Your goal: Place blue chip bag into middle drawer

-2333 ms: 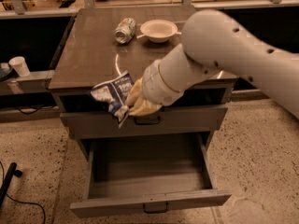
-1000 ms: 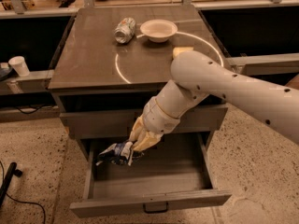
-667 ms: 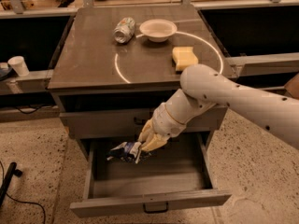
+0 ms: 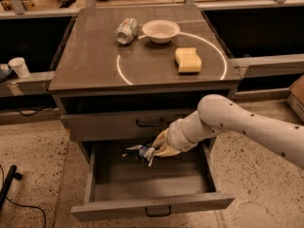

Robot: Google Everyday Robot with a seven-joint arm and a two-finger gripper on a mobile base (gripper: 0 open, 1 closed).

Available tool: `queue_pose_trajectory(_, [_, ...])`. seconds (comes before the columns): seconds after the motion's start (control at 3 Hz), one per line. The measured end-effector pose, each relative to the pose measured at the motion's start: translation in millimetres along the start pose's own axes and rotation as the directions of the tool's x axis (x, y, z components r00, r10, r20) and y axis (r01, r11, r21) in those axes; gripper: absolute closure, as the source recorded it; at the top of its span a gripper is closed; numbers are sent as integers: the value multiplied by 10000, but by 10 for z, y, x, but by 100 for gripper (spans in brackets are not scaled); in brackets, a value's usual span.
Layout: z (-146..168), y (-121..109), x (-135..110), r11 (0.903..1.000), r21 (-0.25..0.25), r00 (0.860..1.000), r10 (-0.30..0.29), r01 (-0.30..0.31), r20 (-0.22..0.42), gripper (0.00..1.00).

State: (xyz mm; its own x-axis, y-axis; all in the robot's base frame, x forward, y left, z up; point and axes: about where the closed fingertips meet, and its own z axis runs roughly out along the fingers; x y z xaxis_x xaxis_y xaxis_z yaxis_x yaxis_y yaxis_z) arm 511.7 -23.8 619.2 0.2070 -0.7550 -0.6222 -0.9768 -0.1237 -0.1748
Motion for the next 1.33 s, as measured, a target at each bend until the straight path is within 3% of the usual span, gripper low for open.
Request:
queue_pose_trajectory(0.33, [9,-29,32,9890,1352,9982,-607,603,-17,100])
queue_pose_trajectory(0.67, [-5,-142,27,9811,1842,9982,-604,596,-13,100])
queue_pose_trajectory(1.33, [350,-110,521,9901,1379,9996,-244,259,-128,100])
